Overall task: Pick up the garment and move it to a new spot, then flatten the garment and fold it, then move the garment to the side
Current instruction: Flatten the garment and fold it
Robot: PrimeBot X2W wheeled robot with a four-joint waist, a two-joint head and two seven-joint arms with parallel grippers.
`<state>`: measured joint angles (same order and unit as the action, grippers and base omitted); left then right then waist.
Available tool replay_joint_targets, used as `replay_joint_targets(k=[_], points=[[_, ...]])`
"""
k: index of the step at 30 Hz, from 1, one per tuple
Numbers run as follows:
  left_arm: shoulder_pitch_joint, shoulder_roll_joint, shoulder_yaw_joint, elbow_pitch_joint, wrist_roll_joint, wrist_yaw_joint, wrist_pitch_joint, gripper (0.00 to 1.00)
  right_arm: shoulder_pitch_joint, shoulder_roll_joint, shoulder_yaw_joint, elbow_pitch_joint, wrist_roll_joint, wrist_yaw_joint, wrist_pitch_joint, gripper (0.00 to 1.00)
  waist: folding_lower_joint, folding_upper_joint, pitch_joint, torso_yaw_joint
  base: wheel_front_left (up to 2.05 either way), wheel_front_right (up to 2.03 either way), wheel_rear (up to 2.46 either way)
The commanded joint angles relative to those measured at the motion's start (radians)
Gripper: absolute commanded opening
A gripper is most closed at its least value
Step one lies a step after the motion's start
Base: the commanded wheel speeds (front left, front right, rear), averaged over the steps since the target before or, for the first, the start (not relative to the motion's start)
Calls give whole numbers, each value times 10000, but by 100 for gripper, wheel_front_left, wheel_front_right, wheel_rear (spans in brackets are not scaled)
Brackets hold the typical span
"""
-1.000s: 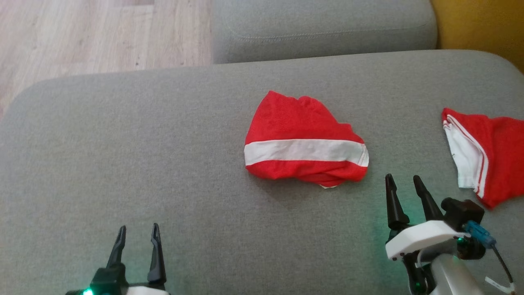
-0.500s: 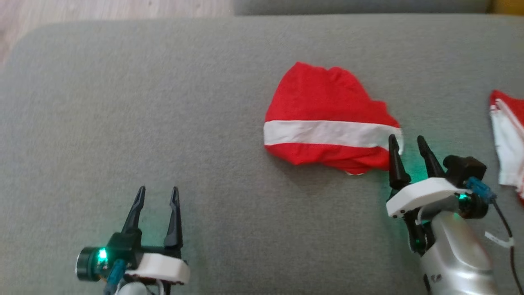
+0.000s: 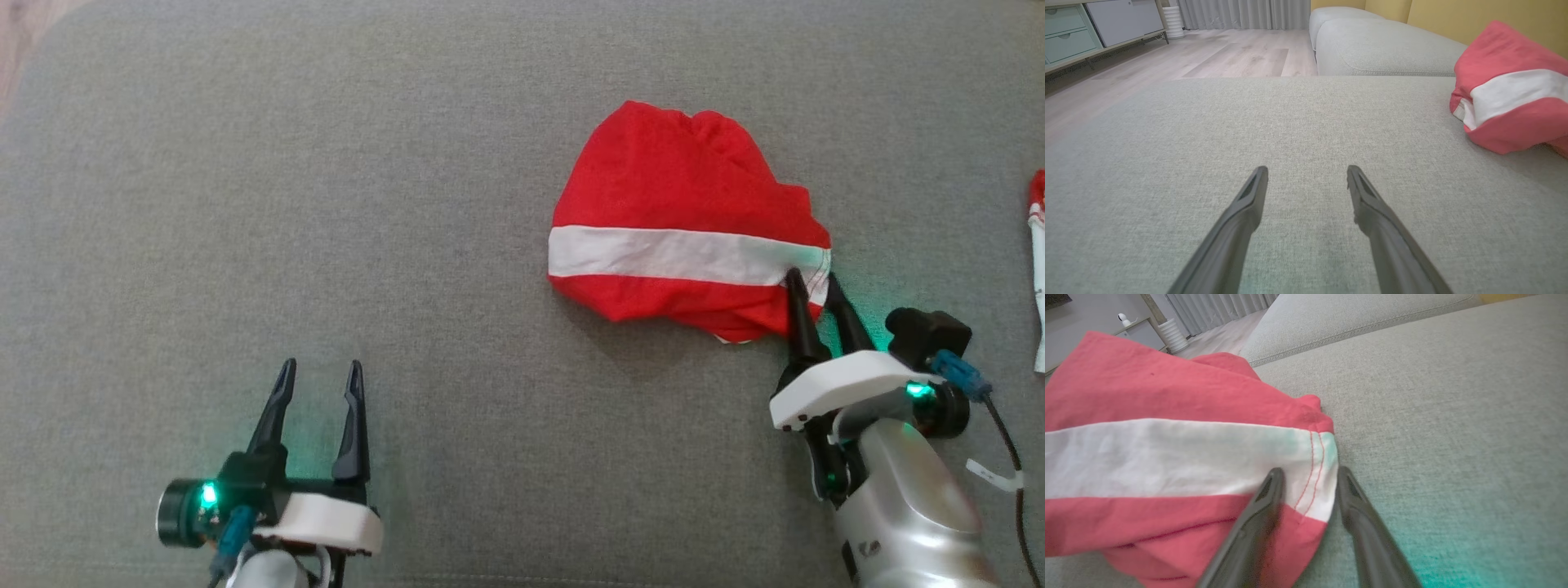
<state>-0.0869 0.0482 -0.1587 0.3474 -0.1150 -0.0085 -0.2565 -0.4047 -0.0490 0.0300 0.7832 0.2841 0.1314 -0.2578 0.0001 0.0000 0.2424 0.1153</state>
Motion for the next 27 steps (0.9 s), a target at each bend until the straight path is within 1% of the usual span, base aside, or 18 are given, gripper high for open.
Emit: replay_joint_targets(k=[1, 2, 3, 7, 9, 11, 15, 18, 20, 22, 24, 27], points=[[-394, 21, 312, -259, -68, 61, -53, 100, -130, -12, 323, -251, 121, -7, -40, 32, -1, 0, -9, -31, 0, 0, 0], [-415, 21, 311, -244, -67, 58, -53, 100, -126, -12, 364, -245, 165, -7, -40, 13, -1, 0, -14, -42, 0, 0, 0], [-435, 21, 307, -232, -64, 51, -53, 100, -124, -12, 379, -272, 218, -7, -40, 0, -1, 0, -24, -55, 0, 0, 0], [-448, 21, 325, -203, -44, 39, -53, 100, -112, -12, 289, -672, 241, -7, -40, 0, -1, 0, -116, -98, 0, 0, 0], [-416, 21, 317, -159, -37, 24, -53, 100, -50, -12, 296, -1218, 189, -7, -40, 0, -1, 0, -256, -94, 0, 0, 0], [-353, 21, 301, -132, -81, 14, -53, 100, -21, -12, 478, -2037, 92, -7, -40, 0, -1, 0, -467, -61, 0, 0, 0], [-97, 21, 251, -65, -189, 38, -53, 100, -471, -12, 1479, -3875, -18, -7, -40, 0, -1, 0, -1042, 62, 0, 0, 0], [133, 20, 136, -5, -333, 64, -53, 100, -1411, -12, 2430, -4701, 18, -7, -40, 0, -1, 0, -1509, 340, 0, 0, 0], [293, 20, 30, 76, -406, 74, -53, 100, -2224, -12, 3065, -4829, 71, -7, -40, 0, -1, 0, -1775, 587, 0, 0, 0], [448, 20, -59, 141, -470, 105, -53, 100, -3010, -12, 3487, -4754, 274, -7, -40, 0, -1, 0, -1994, 877, 0, 0, 0], [559, 20, -140, 221, -499, 121, -53, 100, -3804, -12, 3793, -4607, 355, -7, -40, 0, -1, 0, -2107, 1159, 0, 0, 0], [725, 20, -177, 292, -533, 210, -53, 100, -4639, -12, 3995, -4470, 562, -7, -40, 0, -1, 0, -2236, 1452, 0, 0, 0]])
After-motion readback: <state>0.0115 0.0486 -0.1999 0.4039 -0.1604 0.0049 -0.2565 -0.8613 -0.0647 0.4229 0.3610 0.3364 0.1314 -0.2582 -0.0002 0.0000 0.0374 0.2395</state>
